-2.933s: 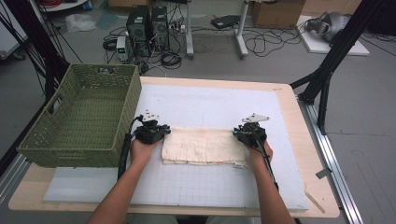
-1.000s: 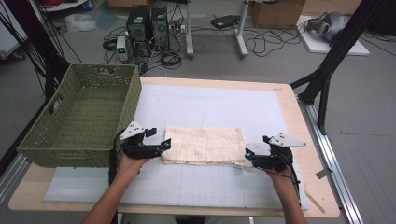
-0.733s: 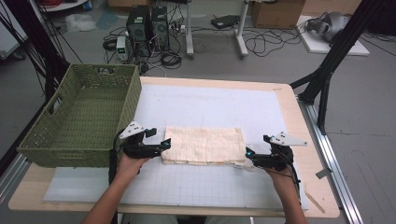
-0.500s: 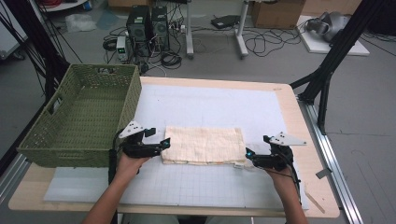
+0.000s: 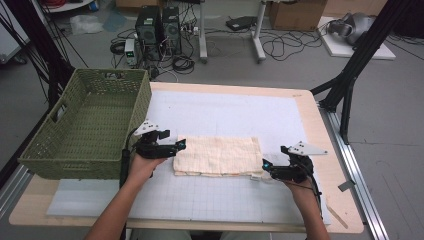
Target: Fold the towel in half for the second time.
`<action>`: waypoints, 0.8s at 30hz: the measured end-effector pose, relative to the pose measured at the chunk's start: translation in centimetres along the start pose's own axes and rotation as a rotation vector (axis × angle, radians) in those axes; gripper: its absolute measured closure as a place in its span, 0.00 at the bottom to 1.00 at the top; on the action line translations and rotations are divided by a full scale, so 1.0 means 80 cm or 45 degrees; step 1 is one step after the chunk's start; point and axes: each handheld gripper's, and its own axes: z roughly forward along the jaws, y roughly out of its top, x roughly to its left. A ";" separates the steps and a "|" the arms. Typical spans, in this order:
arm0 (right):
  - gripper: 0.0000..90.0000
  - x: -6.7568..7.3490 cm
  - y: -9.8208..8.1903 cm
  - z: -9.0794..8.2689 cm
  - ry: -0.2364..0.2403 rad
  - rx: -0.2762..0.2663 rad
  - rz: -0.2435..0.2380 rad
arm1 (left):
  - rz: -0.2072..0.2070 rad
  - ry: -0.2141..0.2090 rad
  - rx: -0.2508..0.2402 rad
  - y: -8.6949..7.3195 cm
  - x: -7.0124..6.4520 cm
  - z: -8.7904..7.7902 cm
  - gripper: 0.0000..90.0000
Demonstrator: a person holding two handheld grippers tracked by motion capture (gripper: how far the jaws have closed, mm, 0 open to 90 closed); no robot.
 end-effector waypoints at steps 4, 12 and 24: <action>0.12 -0.002 0.000 -0.002 -0.001 -0.006 0.010 | 0.032 0.077 0.037 0.009 0.008 0.014 0.27; 0.12 -0.003 -0.001 -0.001 -0.002 0.005 0.018 | 0.044 0.143 0.092 0.013 0.023 0.037 0.32; 0.12 -0.004 -0.002 0.002 0.011 0.007 0.031 | 0.116 0.123 0.232 -0.004 0.032 0.060 0.54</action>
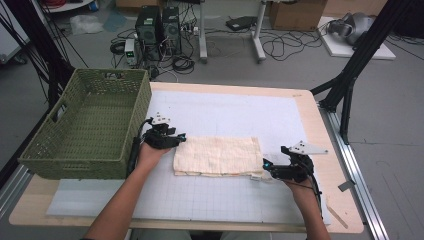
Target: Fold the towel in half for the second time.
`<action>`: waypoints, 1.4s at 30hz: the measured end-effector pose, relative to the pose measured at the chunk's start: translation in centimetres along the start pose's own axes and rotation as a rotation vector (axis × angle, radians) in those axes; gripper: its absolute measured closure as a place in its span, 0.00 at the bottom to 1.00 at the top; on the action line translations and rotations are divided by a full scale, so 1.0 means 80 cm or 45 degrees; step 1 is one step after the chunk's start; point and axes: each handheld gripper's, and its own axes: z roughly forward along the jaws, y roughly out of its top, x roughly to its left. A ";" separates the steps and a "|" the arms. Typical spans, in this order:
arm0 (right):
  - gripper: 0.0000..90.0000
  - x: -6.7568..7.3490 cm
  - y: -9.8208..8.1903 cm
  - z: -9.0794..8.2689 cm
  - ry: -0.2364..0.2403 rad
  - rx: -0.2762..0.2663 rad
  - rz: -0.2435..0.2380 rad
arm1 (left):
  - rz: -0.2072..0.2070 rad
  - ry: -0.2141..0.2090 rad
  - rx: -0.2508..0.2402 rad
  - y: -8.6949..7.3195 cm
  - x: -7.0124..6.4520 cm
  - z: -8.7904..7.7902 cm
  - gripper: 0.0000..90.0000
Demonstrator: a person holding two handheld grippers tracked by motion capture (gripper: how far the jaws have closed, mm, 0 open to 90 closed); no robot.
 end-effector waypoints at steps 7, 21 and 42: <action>0.12 -0.002 0.000 0.008 -0.010 0.028 -0.004 | 0.069 -0.013 0.064 -0.004 -0.004 0.008 0.69; 0.12 -0.023 0.030 0.046 -0.009 0.071 0.051 | 0.049 -0.079 0.021 -0.002 0.000 -0.004 0.94; 0.75 -0.038 0.062 0.138 0.142 0.338 -0.055 | -0.006 -0.106 -0.010 -0.004 0.003 -0.007 0.94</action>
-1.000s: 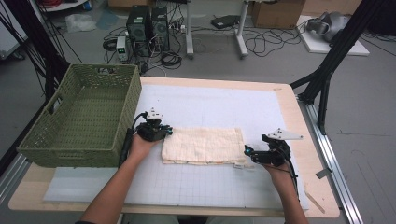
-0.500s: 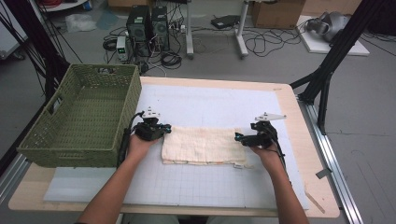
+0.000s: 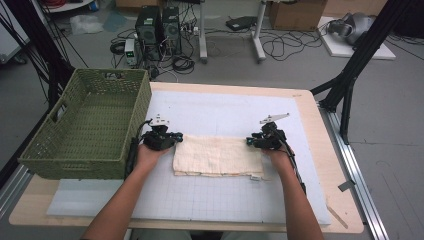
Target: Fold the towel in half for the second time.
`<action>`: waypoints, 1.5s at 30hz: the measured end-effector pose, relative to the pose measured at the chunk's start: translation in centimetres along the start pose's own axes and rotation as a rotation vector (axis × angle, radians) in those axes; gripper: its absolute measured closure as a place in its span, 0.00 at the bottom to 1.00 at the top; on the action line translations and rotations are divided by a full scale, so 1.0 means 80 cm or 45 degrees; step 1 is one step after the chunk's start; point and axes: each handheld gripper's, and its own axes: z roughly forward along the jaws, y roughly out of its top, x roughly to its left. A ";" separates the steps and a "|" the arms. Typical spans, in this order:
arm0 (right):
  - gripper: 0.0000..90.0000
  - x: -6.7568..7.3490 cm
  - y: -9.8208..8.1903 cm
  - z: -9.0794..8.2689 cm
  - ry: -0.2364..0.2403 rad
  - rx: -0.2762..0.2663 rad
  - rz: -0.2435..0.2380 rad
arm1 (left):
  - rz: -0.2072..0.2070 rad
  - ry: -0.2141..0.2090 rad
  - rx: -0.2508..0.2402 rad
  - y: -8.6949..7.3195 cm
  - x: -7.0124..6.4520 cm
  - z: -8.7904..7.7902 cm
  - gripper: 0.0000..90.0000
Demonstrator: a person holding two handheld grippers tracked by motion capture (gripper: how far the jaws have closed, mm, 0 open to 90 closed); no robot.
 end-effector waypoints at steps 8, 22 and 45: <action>0.95 0.005 -0.002 -0.005 -0.029 -0.038 -0.042 | 0.002 0.004 -0.040 -0.002 0.000 -0.005 0.94; 0.94 0.027 0.010 -0.035 -0.097 -0.209 -0.133 | 0.042 0.023 -0.168 -0.007 -0.012 -0.027 0.94; 0.95 0.047 -0.036 -0.066 0.020 -0.307 -0.096 | 0.096 -0.055 -0.195 -0.032 -0.042 -0.062 0.94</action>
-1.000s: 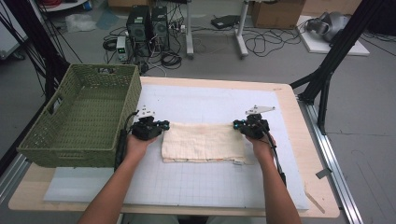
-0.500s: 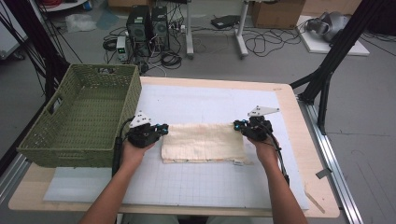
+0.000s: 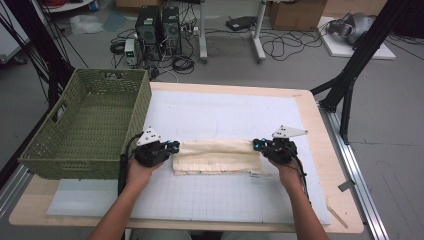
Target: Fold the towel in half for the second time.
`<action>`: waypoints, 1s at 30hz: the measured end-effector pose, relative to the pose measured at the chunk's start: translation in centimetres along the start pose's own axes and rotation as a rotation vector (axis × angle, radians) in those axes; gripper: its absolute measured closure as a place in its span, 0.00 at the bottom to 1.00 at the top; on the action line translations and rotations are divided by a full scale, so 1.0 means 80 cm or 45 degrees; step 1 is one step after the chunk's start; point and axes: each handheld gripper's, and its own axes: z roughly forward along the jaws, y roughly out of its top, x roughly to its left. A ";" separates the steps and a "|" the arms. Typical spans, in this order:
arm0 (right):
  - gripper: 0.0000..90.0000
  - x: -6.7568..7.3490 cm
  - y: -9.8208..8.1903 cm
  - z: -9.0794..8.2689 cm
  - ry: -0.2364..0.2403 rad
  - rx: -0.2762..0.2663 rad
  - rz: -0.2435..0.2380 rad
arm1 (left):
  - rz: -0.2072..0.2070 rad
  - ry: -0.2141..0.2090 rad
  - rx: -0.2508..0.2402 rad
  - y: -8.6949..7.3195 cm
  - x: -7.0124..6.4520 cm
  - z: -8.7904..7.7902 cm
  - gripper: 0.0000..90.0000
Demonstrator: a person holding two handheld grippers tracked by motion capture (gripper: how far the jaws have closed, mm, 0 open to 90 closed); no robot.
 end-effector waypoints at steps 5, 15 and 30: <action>0.95 0.007 -0.011 -0.008 0.018 -0.004 -0.007 | -0.001 -0.025 0.001 -0.009 -0.009 -0.012 0.94; 0.95 0.020 -0.038 -0.016 0.059 0.049 -0.013 | -0.017 -0.061 0.073 -0.029 -0.023 -0.018 0.94; 0.94 0.029 -0.052 -0.017 0.089 0.143 -0.009 | -0.164 0.053 -0.094 0.003 -0.019 -0.048 0.56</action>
